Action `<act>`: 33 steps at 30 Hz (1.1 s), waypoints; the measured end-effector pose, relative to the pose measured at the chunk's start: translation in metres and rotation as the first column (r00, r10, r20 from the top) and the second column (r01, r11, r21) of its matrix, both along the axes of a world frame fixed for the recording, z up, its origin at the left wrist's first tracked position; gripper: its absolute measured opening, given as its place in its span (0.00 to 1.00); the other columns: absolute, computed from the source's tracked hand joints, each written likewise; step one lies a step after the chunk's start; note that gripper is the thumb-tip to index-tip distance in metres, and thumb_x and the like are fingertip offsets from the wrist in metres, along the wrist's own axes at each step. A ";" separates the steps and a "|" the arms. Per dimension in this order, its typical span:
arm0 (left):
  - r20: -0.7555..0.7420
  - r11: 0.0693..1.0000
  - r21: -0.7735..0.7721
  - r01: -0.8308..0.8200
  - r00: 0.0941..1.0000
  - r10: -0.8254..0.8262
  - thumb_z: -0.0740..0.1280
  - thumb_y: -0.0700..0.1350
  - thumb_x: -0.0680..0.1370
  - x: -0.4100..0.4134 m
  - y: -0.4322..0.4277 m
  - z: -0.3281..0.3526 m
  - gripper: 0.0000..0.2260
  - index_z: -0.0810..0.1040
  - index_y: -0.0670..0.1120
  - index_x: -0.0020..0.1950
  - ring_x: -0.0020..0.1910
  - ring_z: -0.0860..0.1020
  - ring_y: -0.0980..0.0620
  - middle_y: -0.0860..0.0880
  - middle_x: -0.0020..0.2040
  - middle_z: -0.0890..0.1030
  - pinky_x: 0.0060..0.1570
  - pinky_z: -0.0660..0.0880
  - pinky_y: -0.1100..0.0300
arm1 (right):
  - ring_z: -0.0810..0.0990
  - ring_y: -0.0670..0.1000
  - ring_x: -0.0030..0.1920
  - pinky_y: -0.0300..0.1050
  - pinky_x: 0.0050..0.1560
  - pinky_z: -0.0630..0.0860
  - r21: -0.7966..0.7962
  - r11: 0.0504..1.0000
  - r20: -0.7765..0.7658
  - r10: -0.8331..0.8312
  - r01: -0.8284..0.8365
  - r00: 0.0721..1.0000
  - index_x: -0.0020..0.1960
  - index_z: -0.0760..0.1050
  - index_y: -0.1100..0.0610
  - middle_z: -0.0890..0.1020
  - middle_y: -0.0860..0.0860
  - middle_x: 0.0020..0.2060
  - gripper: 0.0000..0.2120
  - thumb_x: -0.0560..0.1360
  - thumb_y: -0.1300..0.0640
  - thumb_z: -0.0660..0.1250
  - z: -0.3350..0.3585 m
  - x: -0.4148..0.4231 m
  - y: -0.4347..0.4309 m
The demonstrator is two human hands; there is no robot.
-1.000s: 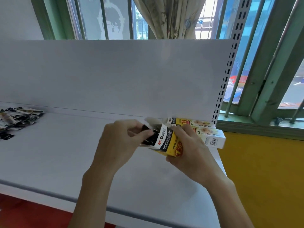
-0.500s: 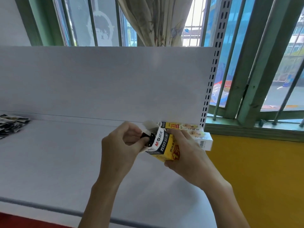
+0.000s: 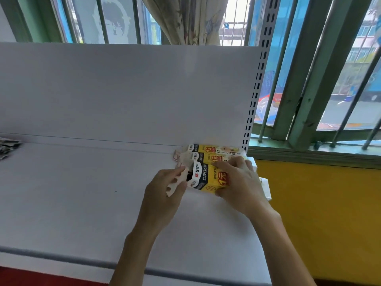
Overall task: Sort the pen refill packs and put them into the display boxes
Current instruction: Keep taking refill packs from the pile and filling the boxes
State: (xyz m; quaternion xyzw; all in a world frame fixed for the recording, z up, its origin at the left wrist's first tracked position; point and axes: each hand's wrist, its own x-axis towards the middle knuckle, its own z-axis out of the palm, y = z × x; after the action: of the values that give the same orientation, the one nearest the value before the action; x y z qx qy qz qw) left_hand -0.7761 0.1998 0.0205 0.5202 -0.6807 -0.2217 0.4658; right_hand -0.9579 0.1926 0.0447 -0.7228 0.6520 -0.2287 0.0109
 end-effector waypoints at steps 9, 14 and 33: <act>0.124 1.000 0.001 0.014 0.992 -0.014 0.68 0.43 0.75 0.026 -0.002 -0.020 0.12 0.78 0.54 0.57 0.49 0.75 0.63 0.58 0.51 0.77 0.51 0.71 0.67 | 0.66 0.51 0.65 0.45 0.62 0.65 0.037 0.999 0.056 -0.004 0.002 0.998 0.67 0.68 0.50 0.71 0.47 0.64 0.23 0.72 0.55 0.67 -0.018 0.010 -0.018; 0.150 0.984 -0.049 -0.169 0.973 0.175 0.66 0.43 0.75 0.085 0.015 -0.018 0.16 0.73 0.54 0.62 0.48 0.73 0.61 0.57 0.52 0.75 0.48 0.68 0.69 | 0.67 0.53 0.64 0.47 0.60 0.67 -0.012 0.996 0.124 0.090 -0.089 0.988 0.65 0.69 0.52 0.71 0.51 0.63 0.23 0.71 0.55 0.69 -0.014 0.057 -0.021; 0.429 0.647 -0.051 -0.761 0.568 0.702 0.63 0.47 0.77 0.427 0.199 0.004 0.05 0.76 0.49 0.51 0.50 0.74 0.56 0.55 0.47 0.75 0.48 0.74 0.60 | 0.76 0.45 0.43 0.42 0.44 0.73 -0.066 0.699 0.356 0.683 -0.712 0.638 0.55 0.75 0.52 0.78 0.45 0.46 0.10 0.74 0.55 0.66 -0.025 0.482 0.068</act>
State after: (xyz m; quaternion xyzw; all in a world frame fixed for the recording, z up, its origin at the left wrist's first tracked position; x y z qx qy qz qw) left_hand -0.3491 0.3987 0.0244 0.8202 -0.4679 0.0592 0.3236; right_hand -0.4762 0.2603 0.0192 -0.8634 0.3178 -0.3061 0.2447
